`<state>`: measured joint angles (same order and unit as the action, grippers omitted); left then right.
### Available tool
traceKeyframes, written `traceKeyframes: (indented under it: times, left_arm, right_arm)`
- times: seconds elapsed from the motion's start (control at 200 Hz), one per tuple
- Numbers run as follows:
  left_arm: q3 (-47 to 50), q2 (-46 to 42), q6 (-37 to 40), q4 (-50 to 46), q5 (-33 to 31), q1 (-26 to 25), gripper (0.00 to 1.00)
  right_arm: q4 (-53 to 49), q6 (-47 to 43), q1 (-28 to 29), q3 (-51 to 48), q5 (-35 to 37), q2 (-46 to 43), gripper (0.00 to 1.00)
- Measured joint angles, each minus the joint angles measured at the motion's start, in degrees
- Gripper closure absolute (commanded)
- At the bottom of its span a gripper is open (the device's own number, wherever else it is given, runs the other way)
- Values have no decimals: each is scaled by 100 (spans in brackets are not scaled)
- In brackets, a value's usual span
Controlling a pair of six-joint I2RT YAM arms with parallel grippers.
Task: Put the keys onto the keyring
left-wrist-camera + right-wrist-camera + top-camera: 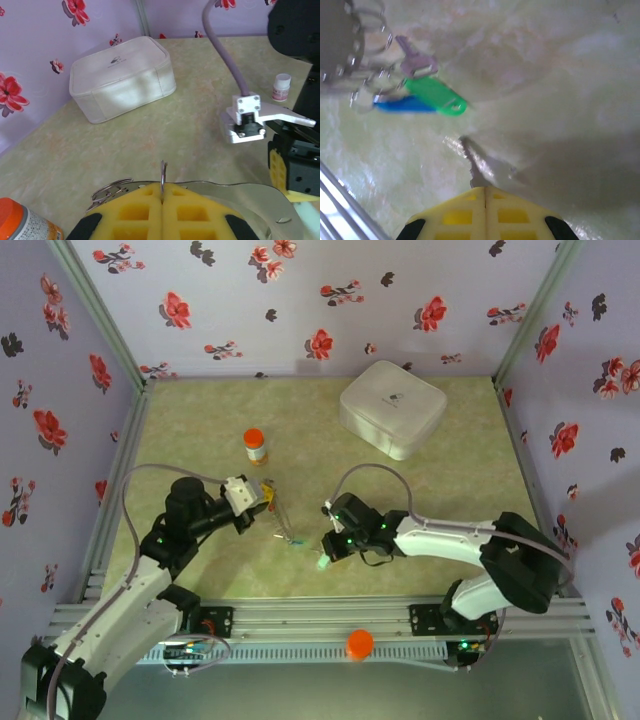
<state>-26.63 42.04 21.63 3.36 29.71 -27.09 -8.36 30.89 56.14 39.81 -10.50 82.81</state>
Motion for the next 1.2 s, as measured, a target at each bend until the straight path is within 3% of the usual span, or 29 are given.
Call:
traceKeyframes:
  times: [0.43, 0.765, 1.2]
  left_arm:
    - [101, -76, -2, 52, 39, 0, 100]
    - [129, -81, -2, 61, 39, 0, 100]
    - [131, -81, -2, 72, 39, 0, 100]
  right_arm:
    - [-232, 131, -114, 428, 214, 717, 100]
    - [-435, 214, -116, 476, 216, 723, 80]
    - [-789, 212, -116, 579, 208, 721, 81]
